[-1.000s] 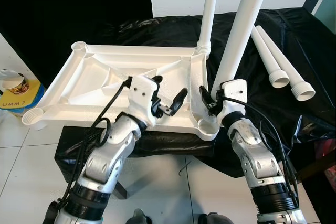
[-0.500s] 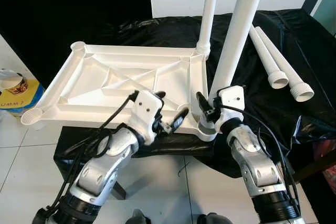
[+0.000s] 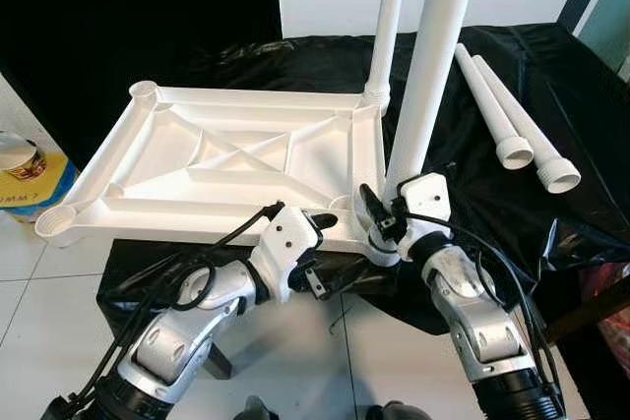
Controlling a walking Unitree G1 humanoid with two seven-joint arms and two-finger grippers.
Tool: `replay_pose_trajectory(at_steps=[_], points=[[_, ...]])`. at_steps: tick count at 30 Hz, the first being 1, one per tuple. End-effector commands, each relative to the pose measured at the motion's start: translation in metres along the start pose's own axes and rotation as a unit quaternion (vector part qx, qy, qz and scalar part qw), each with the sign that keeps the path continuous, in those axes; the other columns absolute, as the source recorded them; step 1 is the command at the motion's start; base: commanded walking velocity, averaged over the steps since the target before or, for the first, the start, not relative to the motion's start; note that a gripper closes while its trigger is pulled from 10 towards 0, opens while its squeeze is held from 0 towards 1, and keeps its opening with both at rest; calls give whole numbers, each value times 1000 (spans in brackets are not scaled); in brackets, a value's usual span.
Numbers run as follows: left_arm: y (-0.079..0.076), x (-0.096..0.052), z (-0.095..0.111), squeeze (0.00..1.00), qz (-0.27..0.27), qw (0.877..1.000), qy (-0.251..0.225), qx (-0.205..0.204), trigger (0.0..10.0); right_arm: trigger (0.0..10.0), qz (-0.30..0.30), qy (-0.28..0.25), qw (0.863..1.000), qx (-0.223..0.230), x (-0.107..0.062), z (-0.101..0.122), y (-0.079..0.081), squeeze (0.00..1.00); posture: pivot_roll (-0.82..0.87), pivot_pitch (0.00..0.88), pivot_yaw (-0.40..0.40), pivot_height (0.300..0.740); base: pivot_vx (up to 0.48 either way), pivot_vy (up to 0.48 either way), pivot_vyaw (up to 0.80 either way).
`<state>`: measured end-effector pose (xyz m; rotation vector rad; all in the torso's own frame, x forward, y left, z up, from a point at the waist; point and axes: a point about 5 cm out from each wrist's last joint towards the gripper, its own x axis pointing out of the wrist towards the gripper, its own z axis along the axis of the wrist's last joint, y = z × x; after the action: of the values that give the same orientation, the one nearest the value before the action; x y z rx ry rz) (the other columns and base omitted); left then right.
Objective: Building children table
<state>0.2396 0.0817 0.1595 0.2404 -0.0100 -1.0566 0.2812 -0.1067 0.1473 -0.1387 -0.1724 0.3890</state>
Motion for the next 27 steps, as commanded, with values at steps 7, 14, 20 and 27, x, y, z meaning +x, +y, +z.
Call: replay_pose_trajectory(at_steps=[7,14,20,27], points=[[-3,-2,-3,0,-22,1000,12,-1,10000,10000,19,21,999,-16,-8,-15,2,0,-31,62,-8,740,0,0,0],[-3,-3,-2,0,-21,1000,13,0,10000,10000,29,14,999,-14,-10,-18,3,0,-28,69,-6,740,0,0,0],[-2,-2,0,0,-18,1000,12,3,10000,10000,45,-10,999,-13,-8,-16,2,0,-22,74,-2,740,0,0,0],[0,-4,3,0,-14,1000,12,6,10000,10000,64,-39,997,-19,-11,-16,2,0,-16,82,4,740,0,0,0]])
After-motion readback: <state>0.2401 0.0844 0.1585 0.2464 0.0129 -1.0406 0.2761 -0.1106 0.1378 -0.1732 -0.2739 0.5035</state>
